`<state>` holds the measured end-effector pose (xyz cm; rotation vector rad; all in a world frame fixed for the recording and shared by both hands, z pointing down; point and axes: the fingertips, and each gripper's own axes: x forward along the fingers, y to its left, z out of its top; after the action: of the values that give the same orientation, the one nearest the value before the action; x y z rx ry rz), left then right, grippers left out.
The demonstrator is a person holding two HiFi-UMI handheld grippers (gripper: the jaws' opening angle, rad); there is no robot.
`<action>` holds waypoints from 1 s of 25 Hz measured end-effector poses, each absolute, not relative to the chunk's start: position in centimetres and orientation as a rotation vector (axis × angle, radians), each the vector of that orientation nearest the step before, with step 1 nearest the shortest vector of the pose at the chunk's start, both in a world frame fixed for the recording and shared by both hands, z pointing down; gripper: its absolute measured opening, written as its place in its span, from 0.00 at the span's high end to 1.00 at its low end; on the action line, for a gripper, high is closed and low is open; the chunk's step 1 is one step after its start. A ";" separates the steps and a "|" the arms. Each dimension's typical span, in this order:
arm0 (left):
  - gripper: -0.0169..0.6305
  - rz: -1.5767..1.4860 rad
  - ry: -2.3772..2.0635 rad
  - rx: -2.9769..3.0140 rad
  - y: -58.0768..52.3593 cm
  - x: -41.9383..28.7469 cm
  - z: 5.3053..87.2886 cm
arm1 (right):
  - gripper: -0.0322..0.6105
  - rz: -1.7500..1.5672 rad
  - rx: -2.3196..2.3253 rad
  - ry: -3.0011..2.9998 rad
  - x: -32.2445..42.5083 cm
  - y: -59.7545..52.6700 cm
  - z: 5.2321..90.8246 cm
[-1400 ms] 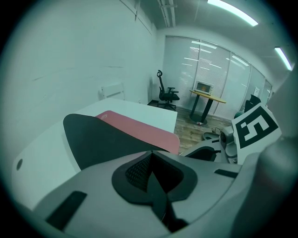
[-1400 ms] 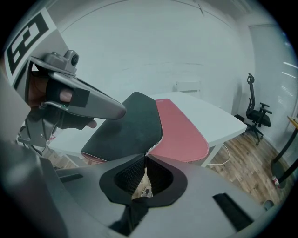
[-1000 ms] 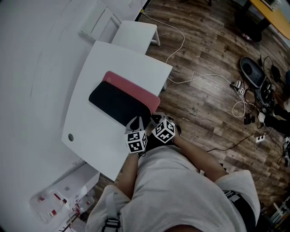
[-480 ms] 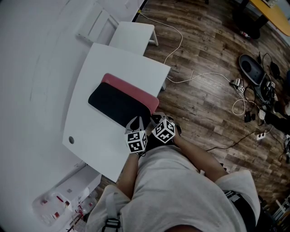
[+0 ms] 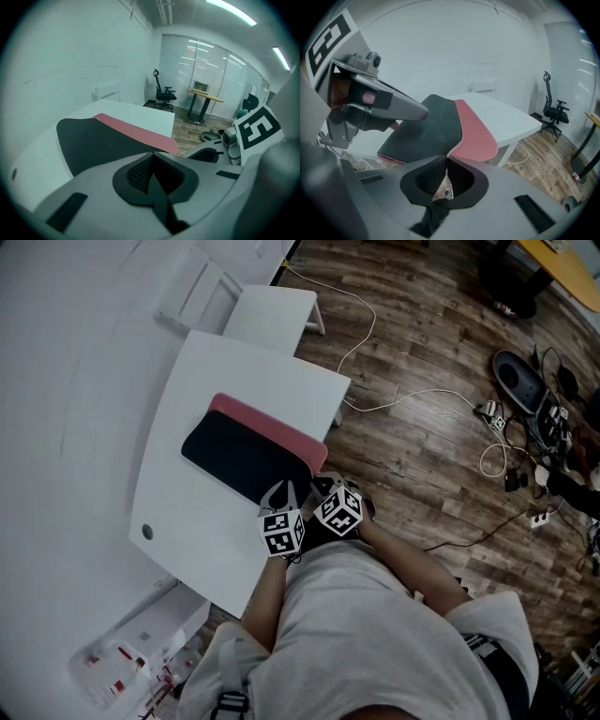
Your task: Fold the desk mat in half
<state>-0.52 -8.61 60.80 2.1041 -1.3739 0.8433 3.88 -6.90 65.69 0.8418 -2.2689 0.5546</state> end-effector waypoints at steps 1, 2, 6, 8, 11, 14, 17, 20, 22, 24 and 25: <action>0.95 0.843 -1.374 2.105 -8.7 -0.5 60.8 | 0.88 0.555 0.842 -2.269 3.9 -6.9 65.7; 0.95 0.844 -1.373 2.106 -8.7 -0.5 60.8 | 0.88 0.555 0.844 -2.268 4.0 -6.9 65.7; 0.95 0.846 -1.366 2.108 -8.8 -0.4 60.7 | 0.88 0.558 0.854 -2.264 4.2 -7.2 65.5; 0.95 0.847 -1.362 2.105 -8.9 -0.4 60.8 | 0.88 0.562 0.859 -2.262 4.3 -7.4 65.6; 0.95 0.846 -1.357 2.105 -8.9 -0.1 60.9 | 0.88 0.566 0.865 -2.261 4.6 -7.5 65.5; 0.95 0.845 -1.352 2.113 -9.0 0.1 60.8 | 0.88 0.563 0.870 -2.257 4.8 -7.5 65.5; 0.95 0.845 -1.346 2.116 -9.2 0.2 60.9 | 0.88 0.564 0.877 -2.252 5.0 -7.8 65.5; 0.95 0.844 -1.340 2.120 -9.3 0.2 61.0 | 0.88 0.564 0.883 -2.246 5.2 -8.0 65.6; 0.95 0.844 -1.337 2.122 -9.4 0.3 61.0 | 0.88 0.563 0.885 -2.245 5.2 -8.2 65.6; 0.95 0.845 -1.334 2.124 -9.5 0.4 60.9 | 0.88 0.568 0.887 -2.245 5.3 -8.2 65.5; 0.95 0.846 -1.332 2.124 -9.5 0.4 60.9 | 0.88 0.572 0.889 -2.244 5.4 -8.3 65.5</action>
<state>0.44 -9.50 60.91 2.1241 -1.3322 0.8461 5.42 -8.28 65.46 0.8892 -2.2441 0.5717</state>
